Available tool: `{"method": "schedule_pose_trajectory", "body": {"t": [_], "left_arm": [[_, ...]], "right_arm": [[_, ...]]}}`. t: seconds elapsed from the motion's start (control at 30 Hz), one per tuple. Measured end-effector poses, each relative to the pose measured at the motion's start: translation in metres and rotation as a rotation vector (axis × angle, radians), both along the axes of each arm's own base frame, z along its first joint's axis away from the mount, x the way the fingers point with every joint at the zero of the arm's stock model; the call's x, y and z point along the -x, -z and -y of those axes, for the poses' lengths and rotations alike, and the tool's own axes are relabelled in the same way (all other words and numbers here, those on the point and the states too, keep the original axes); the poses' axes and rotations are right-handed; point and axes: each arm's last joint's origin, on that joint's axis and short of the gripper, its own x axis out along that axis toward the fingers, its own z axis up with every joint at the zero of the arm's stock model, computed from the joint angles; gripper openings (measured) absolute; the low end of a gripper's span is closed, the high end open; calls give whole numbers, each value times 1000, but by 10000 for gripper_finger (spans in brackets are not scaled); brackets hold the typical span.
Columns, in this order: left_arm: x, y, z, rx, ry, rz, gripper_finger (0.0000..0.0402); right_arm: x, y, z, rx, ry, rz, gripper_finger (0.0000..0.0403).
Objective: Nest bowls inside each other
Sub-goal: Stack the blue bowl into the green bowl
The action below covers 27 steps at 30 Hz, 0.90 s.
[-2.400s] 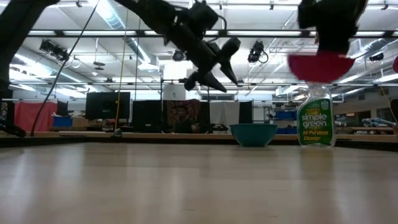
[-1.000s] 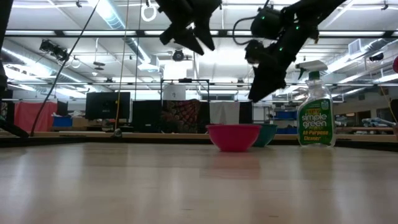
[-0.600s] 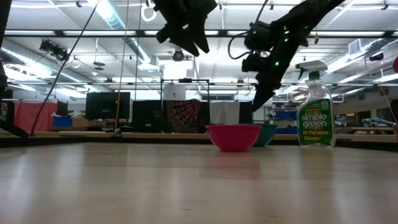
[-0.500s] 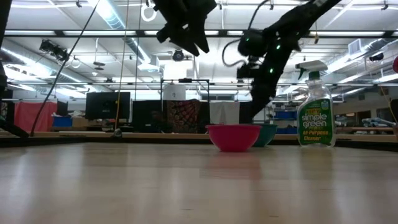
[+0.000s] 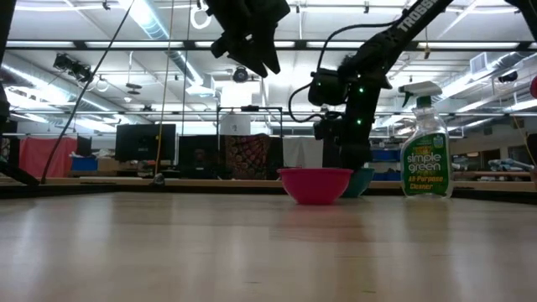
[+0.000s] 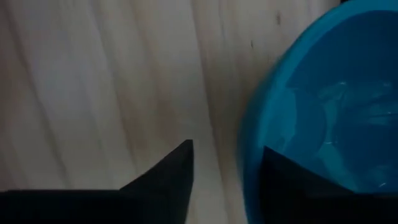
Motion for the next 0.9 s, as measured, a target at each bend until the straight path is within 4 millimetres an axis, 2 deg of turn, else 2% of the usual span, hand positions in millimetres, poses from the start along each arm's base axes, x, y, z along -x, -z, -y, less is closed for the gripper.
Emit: {"method": "schedule_pose_trajectory", "body": {"t": [0.27, 0.43, 0.5, 0.67, 0.8, 0.9], "left_arm": [[0, 0, 0, 1, -1, 1, 192], [0, 1, 0, -5, 0, -10, 192], [2, 1, 0, -6, -2, -25, 192], [3, 2, 0, -8, -3, -35, 192], [2, 1, -1, -3, -11, -27, 192], [1, 0, -1, 6, -22, -2, 192]], "right_arm": [[0, -1, 1, 7, 15, 11, 22], [4, -11, -9, -49, 63, 33, 30], [7, -24, -18, -70, 43, 54, 28], [19, -72, -48, -122, -68, 199, 19], [42, -109, -83, -173, -160, 255, 19], [63, -130, -114, -263, -280, 276, 27]]}}
